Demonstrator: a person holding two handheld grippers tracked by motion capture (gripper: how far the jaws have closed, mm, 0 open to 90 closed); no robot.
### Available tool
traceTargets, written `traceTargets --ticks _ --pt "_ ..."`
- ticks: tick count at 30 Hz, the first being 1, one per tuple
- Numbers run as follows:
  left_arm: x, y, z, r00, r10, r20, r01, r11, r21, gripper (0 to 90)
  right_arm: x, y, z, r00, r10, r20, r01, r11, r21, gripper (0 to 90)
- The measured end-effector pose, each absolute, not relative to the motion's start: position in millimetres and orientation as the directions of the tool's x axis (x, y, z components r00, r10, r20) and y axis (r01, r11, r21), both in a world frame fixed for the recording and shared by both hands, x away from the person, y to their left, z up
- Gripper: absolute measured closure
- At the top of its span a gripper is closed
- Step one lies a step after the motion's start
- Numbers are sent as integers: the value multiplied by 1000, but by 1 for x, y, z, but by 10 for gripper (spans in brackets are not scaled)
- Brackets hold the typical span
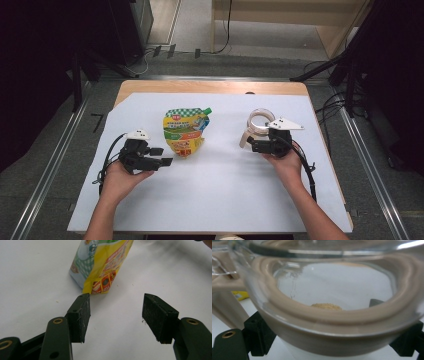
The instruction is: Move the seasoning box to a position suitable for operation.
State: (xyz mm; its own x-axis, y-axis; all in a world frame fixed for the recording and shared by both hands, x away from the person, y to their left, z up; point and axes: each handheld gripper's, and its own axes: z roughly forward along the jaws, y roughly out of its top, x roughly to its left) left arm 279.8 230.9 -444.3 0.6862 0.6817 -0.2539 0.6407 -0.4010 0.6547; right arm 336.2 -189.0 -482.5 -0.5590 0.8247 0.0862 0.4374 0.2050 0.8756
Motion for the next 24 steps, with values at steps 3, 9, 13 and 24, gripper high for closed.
traceTargets --ticks 3,9,13,24 --pt "278 230 -443 690 677 -254 636 -401 659 402 329 -187 -483 -565 821 85 438 212 874 116" --pt "275 229 -440 704 662 -256 629 -415 657 397 314 -181 -485 -584 807 90 446 227 866 116" --pt "271 229 -437 714 654 -251 613 -412 674 406 304 -174 -486 -602 794 87 447 245 860 116" --pt "262 222 -432 741 623 -249 589 -427 686 413 281 -156 -490 -651 755 83 427 273 862 117"
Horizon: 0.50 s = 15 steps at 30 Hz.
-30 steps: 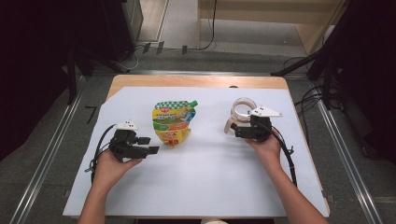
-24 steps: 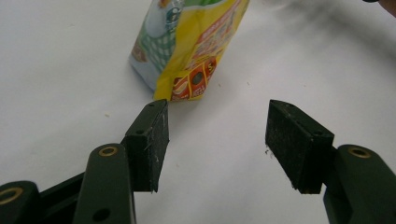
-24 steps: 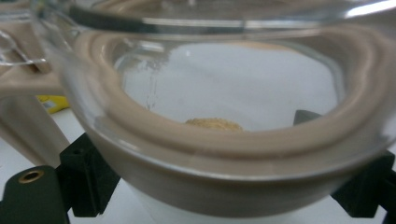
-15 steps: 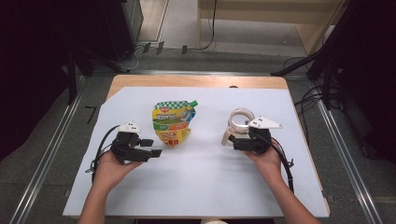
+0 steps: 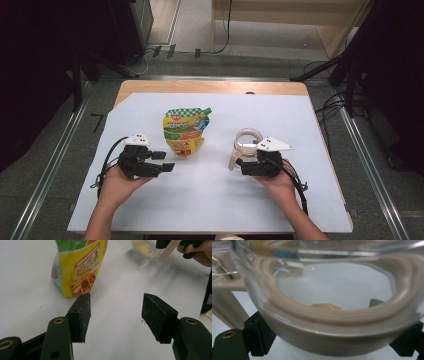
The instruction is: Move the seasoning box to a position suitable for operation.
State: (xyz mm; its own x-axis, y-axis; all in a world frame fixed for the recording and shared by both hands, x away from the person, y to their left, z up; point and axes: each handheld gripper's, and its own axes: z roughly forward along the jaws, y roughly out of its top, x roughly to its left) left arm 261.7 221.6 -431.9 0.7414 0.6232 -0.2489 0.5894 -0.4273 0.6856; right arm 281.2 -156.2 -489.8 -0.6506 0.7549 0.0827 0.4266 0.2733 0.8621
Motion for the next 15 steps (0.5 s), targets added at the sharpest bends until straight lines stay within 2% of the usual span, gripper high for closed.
traceTargets --ticks 15 --pt "259 200 -429 767 590 -253 574 -453 683 447 261 -121 -505 -729 680 83 419 346 840 117"
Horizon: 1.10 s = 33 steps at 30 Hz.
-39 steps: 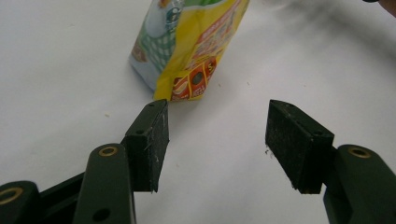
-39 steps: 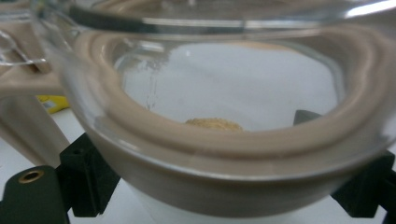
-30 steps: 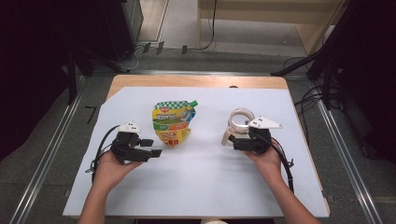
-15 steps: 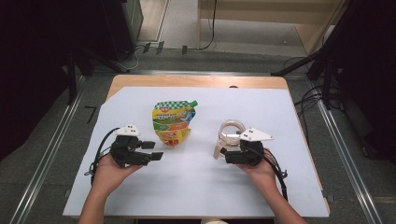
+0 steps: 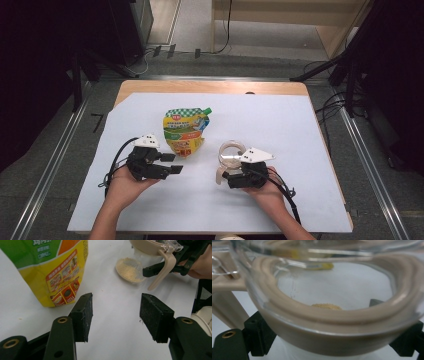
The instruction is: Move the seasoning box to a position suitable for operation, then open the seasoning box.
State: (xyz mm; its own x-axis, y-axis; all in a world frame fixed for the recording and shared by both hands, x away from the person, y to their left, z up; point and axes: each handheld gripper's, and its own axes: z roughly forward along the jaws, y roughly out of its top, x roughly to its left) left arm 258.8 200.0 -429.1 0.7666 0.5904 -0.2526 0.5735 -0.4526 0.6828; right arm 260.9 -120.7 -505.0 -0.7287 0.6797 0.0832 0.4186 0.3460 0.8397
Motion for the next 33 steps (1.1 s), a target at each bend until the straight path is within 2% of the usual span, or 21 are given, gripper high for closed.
traceTargets --ticks 6,13,21,25,33 --pt "259 193 -429 764 575 -292 587 -431 686 458 253 -111 -510 -753 653 81 405 362 839 116" --pt "259 185 -430 771 569 -285 582 -450 677 479 250 -111 -514 -770 637 51 367 376 851 115" --pt "259 179 -431 774 556 -302 585 -445 678 493 252 -113 -512 -767 635 93 406 369 836 96" --pt "259 180 -431 782 560 -274 568 -460 682 559 250 -120 -507 -775 619 128 442 385 810 81" --pt "259 175 -432 794 535 -289 560 -459 690 678 233 -142 -497 -765 611 203 512 387 767 94"
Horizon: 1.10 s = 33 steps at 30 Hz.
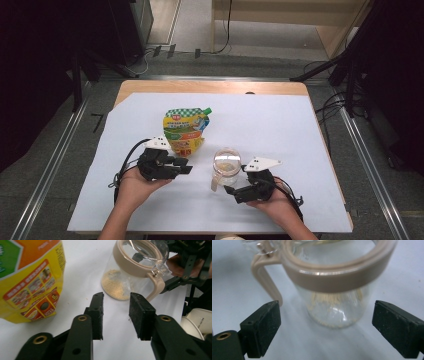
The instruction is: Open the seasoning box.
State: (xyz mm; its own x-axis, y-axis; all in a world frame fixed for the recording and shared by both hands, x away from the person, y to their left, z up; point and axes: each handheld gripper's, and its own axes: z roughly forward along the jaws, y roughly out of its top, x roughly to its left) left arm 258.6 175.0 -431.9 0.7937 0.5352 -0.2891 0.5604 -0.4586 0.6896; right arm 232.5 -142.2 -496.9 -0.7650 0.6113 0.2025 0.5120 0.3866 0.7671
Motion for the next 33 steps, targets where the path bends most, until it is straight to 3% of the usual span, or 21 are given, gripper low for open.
traceTargets --ticks 3,10,17,20,22,33 --pt "259 173 -432 796 515 -319 564 -439 699 784 226 -152 -493 -779 596 197 499 398 770 161" --pt "253 158 -432 818 498 -288 537 -484 690 887 223 -171 -480 -785 587 198 482 378 790 424" --pt "255 137 -445 834 462 -301 528 -515 675 900 226 -181 -471 -768 602 217 484 325 812 792" --pt "257 128 -451 836 461 -298 528 -527 666 900 226 -181 -472 -775 595 214 484 341 806 889" --pt "259 123 -454 841 467 -273 517 -546 659 900 224 -181 -470 -782 591 197 465 343 817 900" --pt "260 116 -458 845 433 -312 522 -542 659 900 221 -165 -469 -813 550 193 444 369 816 900"
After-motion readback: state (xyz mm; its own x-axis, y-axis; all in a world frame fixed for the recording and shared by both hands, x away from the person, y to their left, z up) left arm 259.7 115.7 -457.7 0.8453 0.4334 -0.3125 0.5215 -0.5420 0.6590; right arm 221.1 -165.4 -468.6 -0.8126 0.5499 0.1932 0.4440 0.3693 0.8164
